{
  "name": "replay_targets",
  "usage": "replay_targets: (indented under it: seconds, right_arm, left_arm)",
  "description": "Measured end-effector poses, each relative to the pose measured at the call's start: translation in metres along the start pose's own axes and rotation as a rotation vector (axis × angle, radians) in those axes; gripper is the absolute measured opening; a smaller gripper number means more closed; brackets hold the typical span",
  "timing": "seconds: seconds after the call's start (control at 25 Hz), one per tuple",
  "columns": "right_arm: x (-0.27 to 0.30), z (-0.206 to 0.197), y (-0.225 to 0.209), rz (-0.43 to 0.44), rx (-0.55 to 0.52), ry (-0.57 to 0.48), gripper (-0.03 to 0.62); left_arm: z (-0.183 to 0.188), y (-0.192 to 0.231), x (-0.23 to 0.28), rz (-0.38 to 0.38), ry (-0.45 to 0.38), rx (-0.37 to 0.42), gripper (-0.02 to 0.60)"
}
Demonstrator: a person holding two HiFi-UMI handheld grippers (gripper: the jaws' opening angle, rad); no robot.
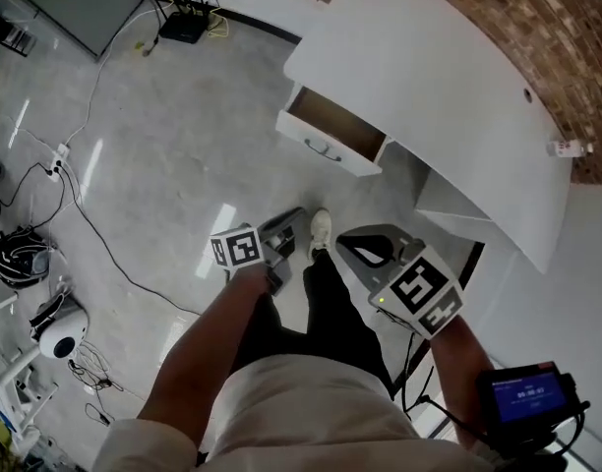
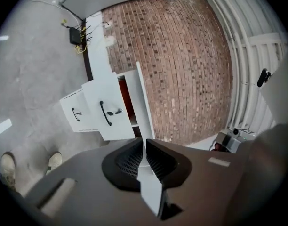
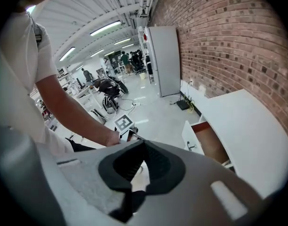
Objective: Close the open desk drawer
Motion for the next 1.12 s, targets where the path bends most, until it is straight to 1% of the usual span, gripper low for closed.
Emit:
replay_targets:
  seconds: [0.12, 0.24, 0.36, 0.48, 0.64, 0.8, 0.84, 0.88, 0.92, 1.04, 1.12]
  right_arm:
    - [0.022, 0.008, -0.031, 0.058, -0.054, 0.051, 0.003]
    - [0.041, 0.010, -0.060, 0.103, -0.097, 0.102, 0.003]
    - [0.066, 0.004, -0.090, 0.146, -0.121, 0.132, 0.003]
    - [0.089, -0.009, -0.118, 0.179, -0.122, 0.158, 0.003]
    - [0.095, -0.013, -0.113, 0.206, -0.117, 0.183, 0.003]
    - [0.093, -0.021, -0.110, 0.216, -0.103, 0.198, 0.003]
    - [0.094, -0.024, -0.114, 0.221, -0.101, 0.201, 0.003]
    - [0.097, -0.028, -0.121, 0.229, -0.101, 0.203, 0.003]
    - [0.101, -0.032, -0.129, 0.237, -0.101, 0.203, 0.003]
    - [0.113, -0.040, -0.151, 0.257, -0.105, 0.197, 0.003]
    - [0.113, -0.040, -0.151, 0.265, -0.105, 0.196, 0.003]
  left_arm:
    - [0.019, 0.029, 0.021, 0.002, -0.077, -0.051, 0.029]
    - [0.033, 0.057, 0.045, 0.001, -0.136, -0.092, 0.029]
    - [0.049, 0.093, 0.069, 0.009, -0.187, -0.116, 0.029]
    - [0.065, 0.128, 0.098, 0.004, -0.223, -0.136, 0.035]
    - [0.074, 0.140, 0.103, -0.016, -0.251, -0.163, 0.041]
    - [0.074, 0.143, 0.105, -0.028, -0.275, -0.180, 0.044]
    - [0.073, 0.146, 0.108, -0.034, -0.280, -0.184, 0.042]
    - [0.074, 0.150, 0.112, -0.045, -0.287, -0.192, 0.022]
    - [0.074, 0.157, 0.117, -0.058, -0.295, -0.203, 0.015]
    - [0.079, 0.171, 0.128, -0.091, -0.317, -0.223, 0.016]
    - [0.078, 0.170, 0.125, -0.098, -0.317, -0.227, 0.032]
Point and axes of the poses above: the fingertips, and each gripper's own axes: x forward along the fingers, y to its left, z out of its top, the point moved 7 cm from there along -x, backward along the fingers, and after that the axes turned 8 degrees about y, right-handed, at the moved point
